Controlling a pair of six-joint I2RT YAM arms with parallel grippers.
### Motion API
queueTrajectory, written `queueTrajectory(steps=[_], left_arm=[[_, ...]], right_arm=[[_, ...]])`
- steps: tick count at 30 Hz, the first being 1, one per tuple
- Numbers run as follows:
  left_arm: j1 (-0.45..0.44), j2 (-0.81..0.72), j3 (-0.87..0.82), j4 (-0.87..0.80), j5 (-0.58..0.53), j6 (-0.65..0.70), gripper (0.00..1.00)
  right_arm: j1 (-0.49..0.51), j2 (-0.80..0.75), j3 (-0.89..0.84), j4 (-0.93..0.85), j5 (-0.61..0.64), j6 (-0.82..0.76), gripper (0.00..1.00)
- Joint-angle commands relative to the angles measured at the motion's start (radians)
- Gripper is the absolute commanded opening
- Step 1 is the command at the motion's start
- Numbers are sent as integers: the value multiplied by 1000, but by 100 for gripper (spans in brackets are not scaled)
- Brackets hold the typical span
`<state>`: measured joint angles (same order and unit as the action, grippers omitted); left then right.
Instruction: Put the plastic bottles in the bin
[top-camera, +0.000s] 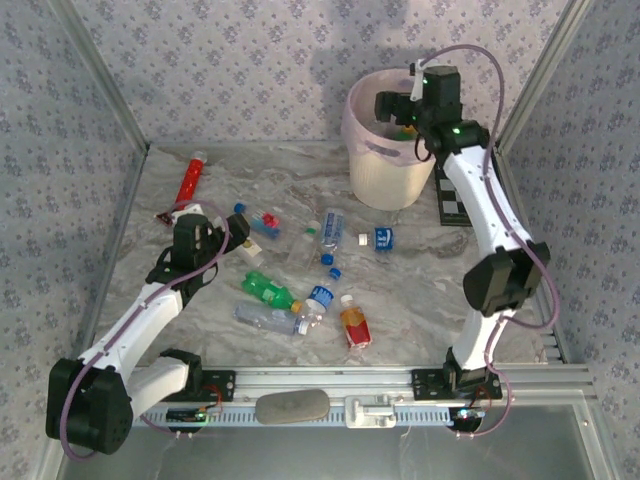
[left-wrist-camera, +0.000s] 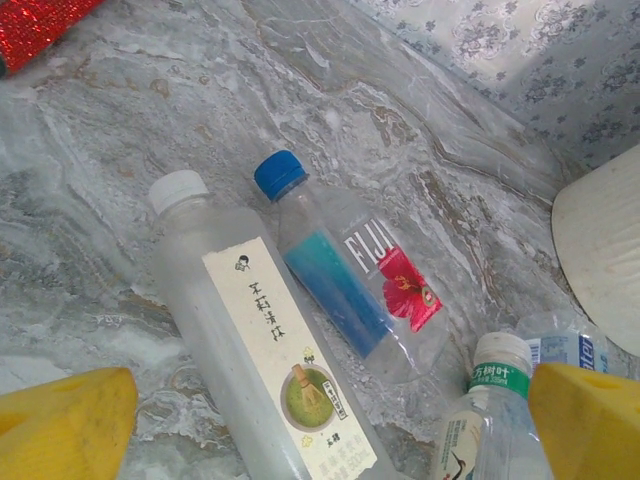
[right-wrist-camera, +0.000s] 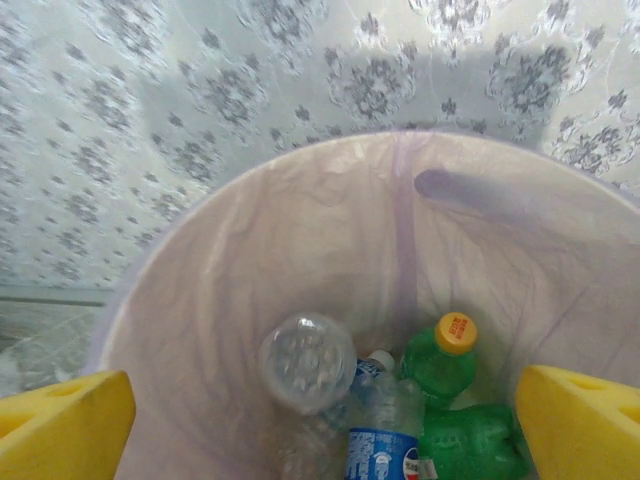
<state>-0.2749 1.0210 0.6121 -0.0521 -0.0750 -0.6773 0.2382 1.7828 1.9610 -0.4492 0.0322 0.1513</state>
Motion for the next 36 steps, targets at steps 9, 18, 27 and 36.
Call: queueTrajectory(steps=[9,18,27,36], left_arm=[[-54,28,30,60,50,43,100],[-103,87,76,54,43,34,100],[-115,114,84,46,43,27,100],[-119,164,103,55,55,33,100]], right_arm=[[91,-347,-459,58,-168,60,99],[345,-509,-893,161,-48,213,99],[628,-497,-1053,25,301,463,99],[822,-410,-1080,-194,334,626,98]])
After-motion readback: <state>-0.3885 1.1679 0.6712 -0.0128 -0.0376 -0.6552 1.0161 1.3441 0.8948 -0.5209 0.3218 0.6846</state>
